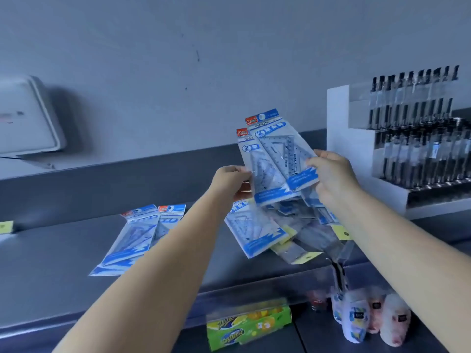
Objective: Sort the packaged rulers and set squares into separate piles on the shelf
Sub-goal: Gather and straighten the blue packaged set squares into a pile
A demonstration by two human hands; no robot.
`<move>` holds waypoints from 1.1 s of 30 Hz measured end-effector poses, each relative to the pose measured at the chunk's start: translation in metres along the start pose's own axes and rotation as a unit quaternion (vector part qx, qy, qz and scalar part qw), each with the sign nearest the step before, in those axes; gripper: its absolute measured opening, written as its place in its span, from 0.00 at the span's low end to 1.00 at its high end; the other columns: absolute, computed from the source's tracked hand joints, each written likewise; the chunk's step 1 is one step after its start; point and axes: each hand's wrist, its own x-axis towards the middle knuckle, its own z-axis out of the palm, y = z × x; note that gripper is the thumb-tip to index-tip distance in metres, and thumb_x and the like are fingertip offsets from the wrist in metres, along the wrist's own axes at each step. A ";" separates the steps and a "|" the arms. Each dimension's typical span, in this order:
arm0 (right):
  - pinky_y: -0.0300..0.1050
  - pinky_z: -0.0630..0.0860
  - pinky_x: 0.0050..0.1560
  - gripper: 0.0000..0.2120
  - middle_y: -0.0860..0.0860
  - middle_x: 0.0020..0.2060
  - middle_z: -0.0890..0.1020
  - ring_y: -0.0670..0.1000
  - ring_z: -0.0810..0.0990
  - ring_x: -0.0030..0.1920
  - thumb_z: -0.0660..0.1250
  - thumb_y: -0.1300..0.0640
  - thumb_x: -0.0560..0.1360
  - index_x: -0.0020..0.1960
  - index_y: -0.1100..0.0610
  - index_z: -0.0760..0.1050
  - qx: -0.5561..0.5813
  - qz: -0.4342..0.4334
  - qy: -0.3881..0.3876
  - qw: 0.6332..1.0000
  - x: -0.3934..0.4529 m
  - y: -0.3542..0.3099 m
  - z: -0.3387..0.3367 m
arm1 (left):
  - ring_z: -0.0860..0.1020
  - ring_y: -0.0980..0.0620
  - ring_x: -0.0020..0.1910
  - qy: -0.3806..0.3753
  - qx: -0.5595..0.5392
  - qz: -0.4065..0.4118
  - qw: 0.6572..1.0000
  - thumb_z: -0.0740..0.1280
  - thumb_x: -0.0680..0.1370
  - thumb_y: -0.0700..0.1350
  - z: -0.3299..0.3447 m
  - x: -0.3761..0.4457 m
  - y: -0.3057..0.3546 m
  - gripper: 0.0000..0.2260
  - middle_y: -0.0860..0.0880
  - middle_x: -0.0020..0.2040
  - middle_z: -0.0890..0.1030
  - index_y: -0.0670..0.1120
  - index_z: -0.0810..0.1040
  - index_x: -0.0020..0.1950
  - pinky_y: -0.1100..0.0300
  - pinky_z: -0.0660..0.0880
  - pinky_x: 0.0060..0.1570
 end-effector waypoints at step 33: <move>0.42 0.70 0.51 0.16 0.49 0.57 0.75 0.50 0.75 0.54 0.63 0.61 0.73 0.60 0.55 0.72 -0.460 -0.135 -0.138 0.867 -0.088 0.067 0.169 | 0.75 0.51 0.46 0.051 0.401 0.090 0.910 0.64 0.77 0.46 -0.209 -0.024 -0.024 0.11 0.50 0.52 0.78 0.45 0.76 0.57 0.61 0.68 0.45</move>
